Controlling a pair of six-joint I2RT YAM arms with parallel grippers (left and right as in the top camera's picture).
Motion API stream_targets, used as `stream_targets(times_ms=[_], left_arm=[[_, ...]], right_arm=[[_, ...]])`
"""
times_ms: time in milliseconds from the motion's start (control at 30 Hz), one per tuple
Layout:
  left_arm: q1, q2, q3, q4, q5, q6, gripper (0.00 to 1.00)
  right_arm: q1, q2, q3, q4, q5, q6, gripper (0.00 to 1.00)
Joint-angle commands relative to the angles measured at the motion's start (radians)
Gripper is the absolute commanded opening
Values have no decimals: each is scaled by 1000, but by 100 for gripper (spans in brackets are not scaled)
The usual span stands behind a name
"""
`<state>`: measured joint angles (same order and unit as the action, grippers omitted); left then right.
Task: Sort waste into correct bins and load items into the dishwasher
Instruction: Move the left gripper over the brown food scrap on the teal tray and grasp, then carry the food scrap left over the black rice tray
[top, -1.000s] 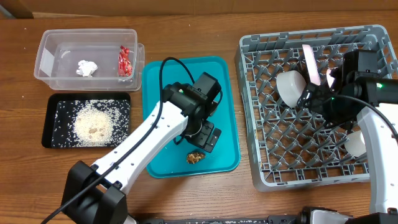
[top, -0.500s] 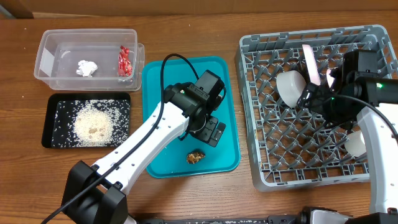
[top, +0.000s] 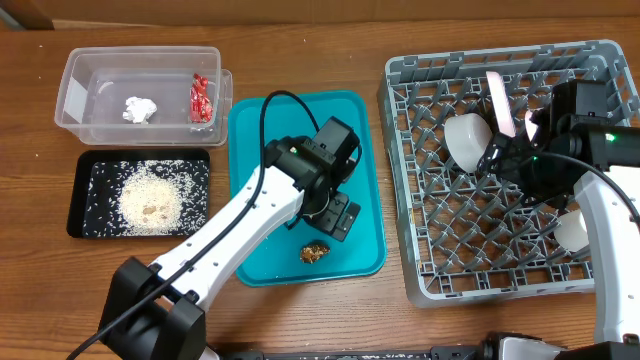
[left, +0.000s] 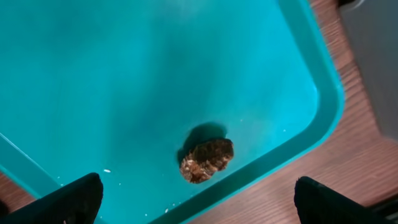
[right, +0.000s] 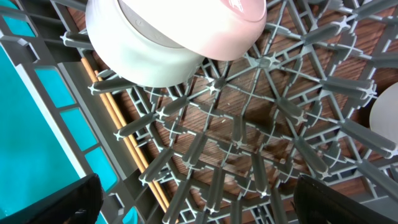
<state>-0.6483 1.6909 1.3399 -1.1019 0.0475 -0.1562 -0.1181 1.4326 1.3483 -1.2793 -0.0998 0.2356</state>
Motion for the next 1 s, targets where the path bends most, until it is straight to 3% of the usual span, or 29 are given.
stream_targets(times_ms=[0, 200, 500, 633, 767, 833, 900, 967], left_arm=[[-7, 10, -92, 34, -3, 14, 100], [-7, 24, -231, 154, 18, 15, 100], [-8, 130, -259, 183, 32, 29, 97], [-11, 182, -259, 187, 31, 29, 80], [-13, 197, -259, 187, 31, 29, 46], [-13, 196, -258, 187, 31, 28, 23], [-12, 197, -256, 187, 30, 22, 17], [-3, 196, -241, 174, 30, 22, 4]], right_arm=[[-1, -2, -1, 3, -3, 3, 100], [-1, -2, -1, 3, -3, 3, 100], [-1, -2, -1, 3, -3, 3, 100], [-1, -2, -1, 3, -3, 3, 100], [-1, -2, -1, 3, -3, 3, 100], [-1, -2, -1, 3, -3, 3, 100], [-1, -2, -1, 3, -3, 3, 100], [-1, -2, -1, 3, -3, 3, 100]])
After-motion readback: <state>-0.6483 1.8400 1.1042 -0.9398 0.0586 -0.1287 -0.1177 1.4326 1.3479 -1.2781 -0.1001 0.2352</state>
